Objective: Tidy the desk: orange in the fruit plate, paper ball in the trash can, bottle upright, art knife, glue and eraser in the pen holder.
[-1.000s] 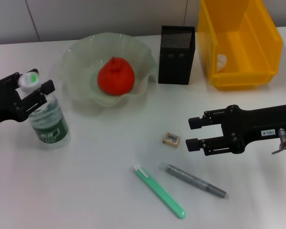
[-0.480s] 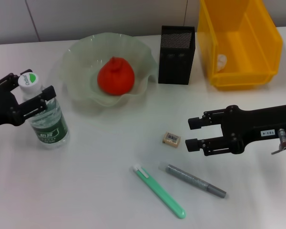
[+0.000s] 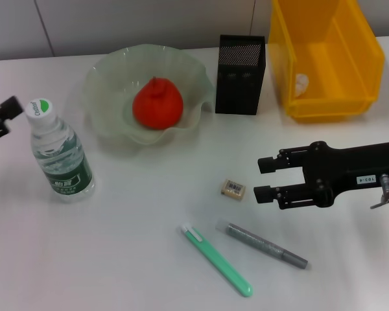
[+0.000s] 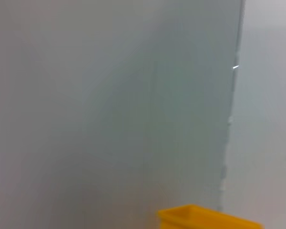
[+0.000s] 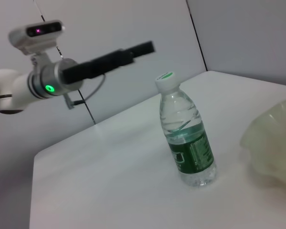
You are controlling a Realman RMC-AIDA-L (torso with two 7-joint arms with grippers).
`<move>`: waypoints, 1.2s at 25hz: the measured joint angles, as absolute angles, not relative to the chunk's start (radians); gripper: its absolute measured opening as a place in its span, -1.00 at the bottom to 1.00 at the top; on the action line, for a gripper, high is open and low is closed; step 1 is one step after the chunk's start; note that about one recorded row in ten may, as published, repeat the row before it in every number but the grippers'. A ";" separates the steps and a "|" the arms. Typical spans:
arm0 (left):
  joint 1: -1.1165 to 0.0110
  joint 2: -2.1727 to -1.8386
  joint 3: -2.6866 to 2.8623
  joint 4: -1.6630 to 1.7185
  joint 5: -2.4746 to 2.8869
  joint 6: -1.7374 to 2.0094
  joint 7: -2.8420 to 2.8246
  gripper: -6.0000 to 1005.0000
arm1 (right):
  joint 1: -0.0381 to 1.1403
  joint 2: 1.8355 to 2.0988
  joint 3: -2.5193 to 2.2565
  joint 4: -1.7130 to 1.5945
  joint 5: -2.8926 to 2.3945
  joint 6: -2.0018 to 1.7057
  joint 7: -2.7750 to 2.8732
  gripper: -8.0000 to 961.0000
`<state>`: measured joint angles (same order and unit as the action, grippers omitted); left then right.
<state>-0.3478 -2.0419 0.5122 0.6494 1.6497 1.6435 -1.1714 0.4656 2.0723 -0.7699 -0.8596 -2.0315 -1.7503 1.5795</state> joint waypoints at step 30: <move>-0.275 -1.948 0.788 0.717 1.832 1.998 -1.285 0.59 | 0.724 2.065 -1.012 -1.235 -2.322 -1.905 2.164 0.38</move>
<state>-0.2750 -1.9483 0.7878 0.7167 1.8320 1.9979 -1.2850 0.7237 2.0650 -1.0123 -1.2351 -2.3218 -1.9052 2.1636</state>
